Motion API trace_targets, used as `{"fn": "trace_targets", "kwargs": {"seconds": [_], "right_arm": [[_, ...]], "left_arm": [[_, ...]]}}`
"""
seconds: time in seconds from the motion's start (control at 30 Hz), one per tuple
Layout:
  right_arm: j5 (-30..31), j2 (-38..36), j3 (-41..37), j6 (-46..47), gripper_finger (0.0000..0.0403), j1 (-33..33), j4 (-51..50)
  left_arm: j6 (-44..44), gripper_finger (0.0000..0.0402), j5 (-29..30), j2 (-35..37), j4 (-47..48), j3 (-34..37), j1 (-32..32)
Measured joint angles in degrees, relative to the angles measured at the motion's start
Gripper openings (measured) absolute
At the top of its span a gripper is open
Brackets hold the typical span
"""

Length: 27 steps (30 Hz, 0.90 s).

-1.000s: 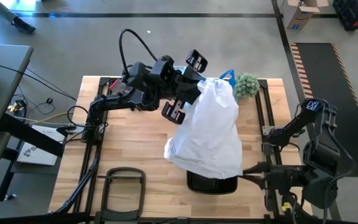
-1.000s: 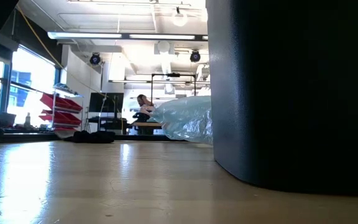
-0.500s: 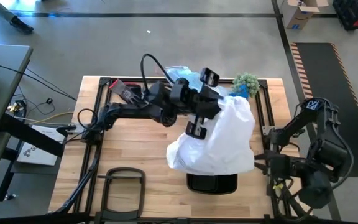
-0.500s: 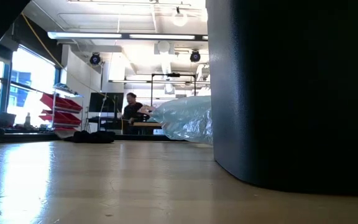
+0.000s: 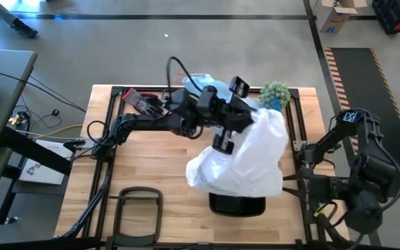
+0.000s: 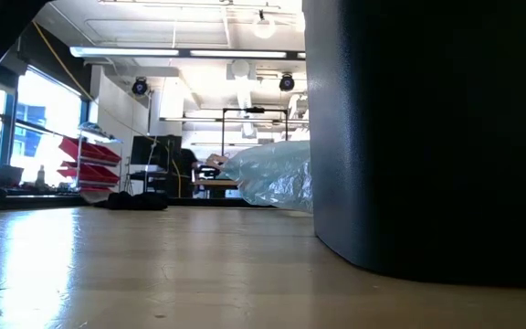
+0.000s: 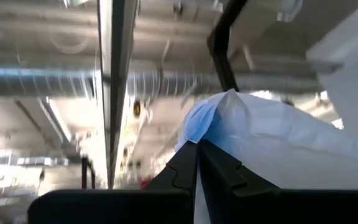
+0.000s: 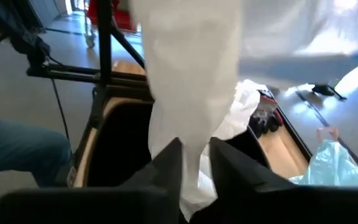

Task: Place trash/remove bag and relplace

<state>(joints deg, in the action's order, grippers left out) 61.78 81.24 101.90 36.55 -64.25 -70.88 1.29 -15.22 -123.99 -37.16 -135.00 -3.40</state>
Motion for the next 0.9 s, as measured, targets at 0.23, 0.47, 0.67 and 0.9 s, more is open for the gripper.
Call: {"fn": "trace_targets", "kwargs": {"seconds": [0.23,0.47,0.67,0.9], "right_arm": [[3.0,0.1,-0.6,-15.0,0.0231,1.4,13.6],[-6.2,0.2,-5.7,-22.0,0.0325,11.8,20.0],[-12.3,0.2,-12.7,-29.2,0.032,19.9,29.1],[-18.8,0.2,-23.2,-37.3,0.0171,23.5,50.5]], "left_arm": [[-3.9,0.0,0.1,0.5,4.3,0.0,0.0],[-3.0,0.0,0.5,0.6,4.4,0.0,0.0],[4.2,0.0,0.2,1.0,4.7,0.0,0.0],[7.5,0.0,-1.0,4.0,6.4,0.0,-0.1]]}}
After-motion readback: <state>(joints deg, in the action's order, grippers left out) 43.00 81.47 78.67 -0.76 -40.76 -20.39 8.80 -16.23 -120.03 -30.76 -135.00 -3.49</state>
